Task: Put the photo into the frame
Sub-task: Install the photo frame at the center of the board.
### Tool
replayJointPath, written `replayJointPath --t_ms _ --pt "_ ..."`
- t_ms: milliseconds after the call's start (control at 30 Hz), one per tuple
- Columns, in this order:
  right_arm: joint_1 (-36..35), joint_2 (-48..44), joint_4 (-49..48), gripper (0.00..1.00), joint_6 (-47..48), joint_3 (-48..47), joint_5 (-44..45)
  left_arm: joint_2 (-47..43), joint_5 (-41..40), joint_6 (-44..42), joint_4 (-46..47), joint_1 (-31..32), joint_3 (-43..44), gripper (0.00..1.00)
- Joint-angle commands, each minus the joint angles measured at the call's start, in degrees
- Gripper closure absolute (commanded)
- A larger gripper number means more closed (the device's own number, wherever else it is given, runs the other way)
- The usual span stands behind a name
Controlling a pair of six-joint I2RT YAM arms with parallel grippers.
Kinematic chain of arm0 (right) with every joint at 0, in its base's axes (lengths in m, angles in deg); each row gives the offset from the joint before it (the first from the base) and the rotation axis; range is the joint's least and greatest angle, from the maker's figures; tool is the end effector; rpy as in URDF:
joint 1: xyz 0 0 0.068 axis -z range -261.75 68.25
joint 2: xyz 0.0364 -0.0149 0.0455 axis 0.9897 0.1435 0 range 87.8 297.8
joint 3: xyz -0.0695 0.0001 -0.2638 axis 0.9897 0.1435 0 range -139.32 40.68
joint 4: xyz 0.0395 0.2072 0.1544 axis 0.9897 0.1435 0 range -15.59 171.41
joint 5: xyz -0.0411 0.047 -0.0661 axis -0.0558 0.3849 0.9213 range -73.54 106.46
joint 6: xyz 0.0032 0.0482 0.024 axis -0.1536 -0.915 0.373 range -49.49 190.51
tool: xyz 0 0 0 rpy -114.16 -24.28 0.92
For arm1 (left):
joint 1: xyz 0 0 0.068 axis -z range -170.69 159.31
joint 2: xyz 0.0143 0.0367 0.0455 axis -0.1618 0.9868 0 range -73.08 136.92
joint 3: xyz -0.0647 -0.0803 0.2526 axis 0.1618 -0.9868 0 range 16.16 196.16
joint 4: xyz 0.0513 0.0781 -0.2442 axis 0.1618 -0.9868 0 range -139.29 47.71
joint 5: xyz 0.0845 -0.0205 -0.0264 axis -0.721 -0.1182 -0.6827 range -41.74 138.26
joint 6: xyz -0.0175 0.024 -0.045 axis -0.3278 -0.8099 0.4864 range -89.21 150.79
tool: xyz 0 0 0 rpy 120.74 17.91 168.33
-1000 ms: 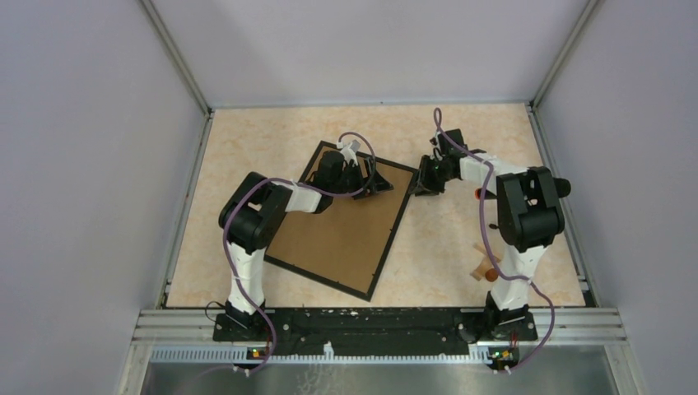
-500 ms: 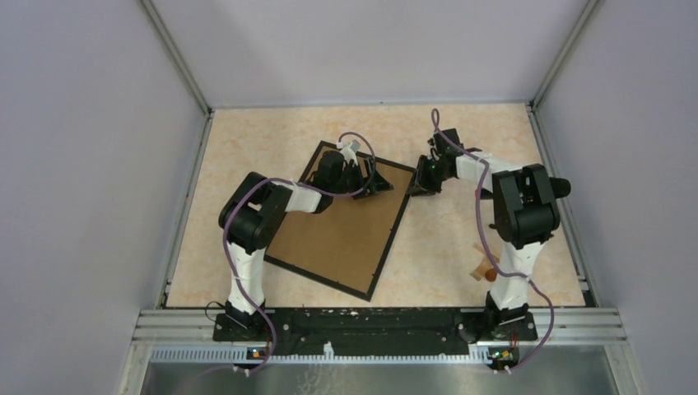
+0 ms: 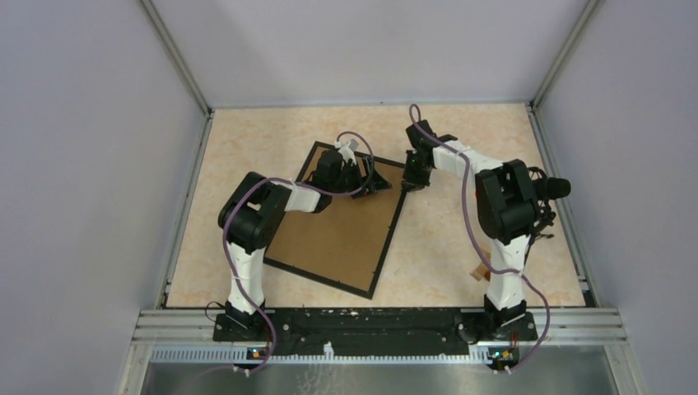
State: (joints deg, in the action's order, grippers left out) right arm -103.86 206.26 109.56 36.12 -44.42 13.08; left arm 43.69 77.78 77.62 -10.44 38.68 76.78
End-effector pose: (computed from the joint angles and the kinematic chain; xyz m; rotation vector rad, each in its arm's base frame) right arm 0.3915 0.1613 0.1591 0.2861 2.8061 0.3267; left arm 0.3582 -0.2217 0.1360 0.0355 2.2083 -1.3190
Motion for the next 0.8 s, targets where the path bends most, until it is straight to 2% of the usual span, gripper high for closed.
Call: replayJointPath --t_ms 0,100,233,367,500,633,767 --pt "-3.7 10.2 1.7 0.77 -0.5 3.5 15.6 0.9 -1.2 -1.3 -3.9 0.3 -1.6 0.21" --pt "-5.0 10.7 4.7 0.75 0.6 -0.3 18.1 -0.7 -3.1 -3.2 -5.8 0.4 -1.7 0.21" --pt "-5.9 11.2 3.6 0.71 3.1 -2.5 17.0 -3.1 -5.3 -5.7 -7.9 0.6 -2.1 0.2" --pt "-6.1 11.1 3.9 0.5 7.3 -5.9 11.9 -9.2 -7.4 -9.2 -13.3 0.6 -2.2 0.19" --pt "-6.0 1.8 1.1 0.32 11.4 -5.1 8.7 -20.9 -10.9 -11.9 -23.7 0.7 -3.6 0.16" --pt "-5.9 -3.0 -1.3 0.17 16.8 -5.9 5.1 -34.9 -14.3 -10.7 -33.6 1.0 -11.0 0.13" --pt "-5.6 0.7 1.6 0.14 20.6 -13.4 4.0 -47.1 -20.3 -4.1 -50.7 1.8 -15.5 0.11"
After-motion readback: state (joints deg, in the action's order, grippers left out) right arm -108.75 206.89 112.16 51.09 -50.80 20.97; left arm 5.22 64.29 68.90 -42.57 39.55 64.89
